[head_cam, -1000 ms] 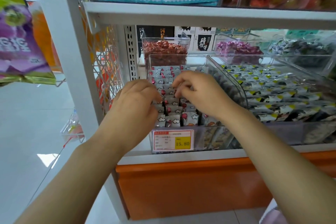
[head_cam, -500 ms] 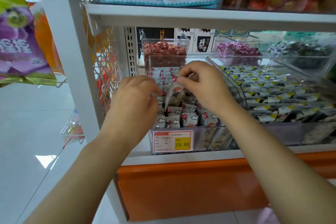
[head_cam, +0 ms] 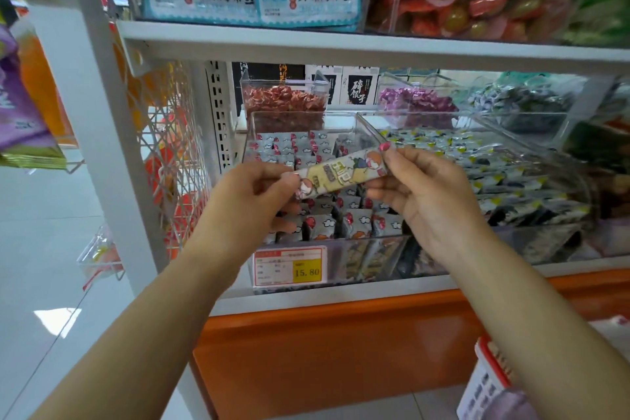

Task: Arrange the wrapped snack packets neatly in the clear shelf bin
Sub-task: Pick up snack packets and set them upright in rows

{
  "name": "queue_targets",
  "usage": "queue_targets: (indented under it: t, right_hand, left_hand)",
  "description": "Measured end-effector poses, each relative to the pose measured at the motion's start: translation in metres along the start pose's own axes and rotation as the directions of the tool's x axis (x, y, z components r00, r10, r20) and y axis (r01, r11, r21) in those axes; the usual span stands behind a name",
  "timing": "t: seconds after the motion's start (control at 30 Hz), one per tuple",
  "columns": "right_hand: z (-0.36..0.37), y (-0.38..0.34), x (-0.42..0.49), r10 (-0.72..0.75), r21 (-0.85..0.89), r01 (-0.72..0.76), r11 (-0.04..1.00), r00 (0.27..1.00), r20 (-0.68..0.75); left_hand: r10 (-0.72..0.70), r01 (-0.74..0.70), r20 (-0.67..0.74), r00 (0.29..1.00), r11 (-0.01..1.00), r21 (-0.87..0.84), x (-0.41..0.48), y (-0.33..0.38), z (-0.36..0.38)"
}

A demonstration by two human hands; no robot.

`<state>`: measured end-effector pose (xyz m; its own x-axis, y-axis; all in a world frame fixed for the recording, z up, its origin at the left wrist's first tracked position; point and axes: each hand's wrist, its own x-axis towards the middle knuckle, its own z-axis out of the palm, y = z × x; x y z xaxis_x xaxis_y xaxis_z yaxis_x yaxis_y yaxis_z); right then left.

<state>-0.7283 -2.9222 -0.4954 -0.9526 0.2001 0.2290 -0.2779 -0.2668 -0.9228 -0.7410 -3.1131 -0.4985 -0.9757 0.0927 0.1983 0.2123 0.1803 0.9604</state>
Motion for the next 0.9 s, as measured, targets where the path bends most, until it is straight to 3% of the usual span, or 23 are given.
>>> queue_targets:
  t: [0.2,0.4,0.67,0.83,0.9]
  right_hand:
    - [-0.0069,-0.0004,-0.0062,0.161,0.228,-0.179,0.957,0.982,0.095]
    - [-0.0061,0.0022,-0.0038,0.217,0.319,-0.218,0.922,0.975,0.039]
    - [-0.0065,0.0048,-0.0017,0.221,0.350,-0.204,0.914,0.975,-0.008]
    - [-0.0067,0.0054,-0.0027,0.096,0.199,-0.081,0.977,0.993,-0.067]
    - [-0.0065,0.0049,-0.0025,0.058,0.153,-0.046,0.987,0.996,-0.074]
  left_hand:
    - [-0.179,0.176,0.024,0.984,0.921,-0.348,0.0029,0.0007,0.0032]
    - [-0.191,0.217,0.111,0.975,0.743,-0.634,0.0057,0.0028,0.0033]
    - [-0.113,0.156,0.110,0.988,0.797,-0.583,0.0016,0.0048,0.0038]
    - [-0.090,0.164,0.155,0.984,0.801,-0.576,0.0000,0.0050,0.0005]
    - [-0.052,0.122,0.171,0.984,0.896,-0.427,-0.0019,0.0043,-0.0004]
